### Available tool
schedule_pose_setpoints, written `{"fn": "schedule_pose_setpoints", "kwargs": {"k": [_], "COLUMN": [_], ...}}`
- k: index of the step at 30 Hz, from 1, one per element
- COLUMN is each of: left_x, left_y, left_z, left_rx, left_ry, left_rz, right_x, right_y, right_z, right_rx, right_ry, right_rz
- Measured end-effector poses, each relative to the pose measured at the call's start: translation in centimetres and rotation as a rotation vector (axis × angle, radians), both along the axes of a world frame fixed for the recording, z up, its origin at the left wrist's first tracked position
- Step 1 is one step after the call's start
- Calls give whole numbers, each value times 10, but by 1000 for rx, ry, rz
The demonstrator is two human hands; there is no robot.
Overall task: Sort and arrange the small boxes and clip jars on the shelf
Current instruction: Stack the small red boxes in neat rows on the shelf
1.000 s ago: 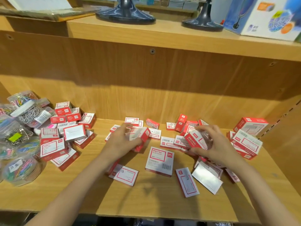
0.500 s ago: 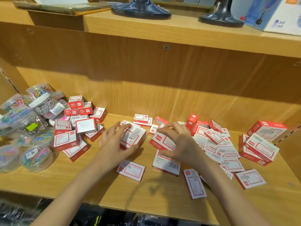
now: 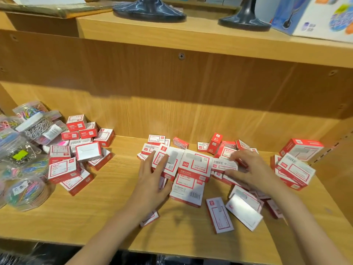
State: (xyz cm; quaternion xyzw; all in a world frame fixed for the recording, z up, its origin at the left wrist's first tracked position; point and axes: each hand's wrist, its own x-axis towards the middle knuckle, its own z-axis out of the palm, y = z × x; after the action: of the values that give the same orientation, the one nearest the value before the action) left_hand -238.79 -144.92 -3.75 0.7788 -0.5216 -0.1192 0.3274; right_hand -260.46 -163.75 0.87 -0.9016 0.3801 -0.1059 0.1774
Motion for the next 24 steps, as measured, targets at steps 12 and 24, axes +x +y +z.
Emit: {"fn": "schedule_pose_setpoints", "kwargs": {"k": [12,24], "left_x": [-9,-72], "left_y": [-19,-94], "left_z": [13,34], "left_rx": [-96,89], "left_ry": [-271,-370], "left_rz": [-22,-462], "right_x": [-67,-76], "right_y": [-2,-28], "right_z": [-8,20], "right_rx": [-79,54], "right_ry": [-14,-84], "right_rz": [-102,-81]}}
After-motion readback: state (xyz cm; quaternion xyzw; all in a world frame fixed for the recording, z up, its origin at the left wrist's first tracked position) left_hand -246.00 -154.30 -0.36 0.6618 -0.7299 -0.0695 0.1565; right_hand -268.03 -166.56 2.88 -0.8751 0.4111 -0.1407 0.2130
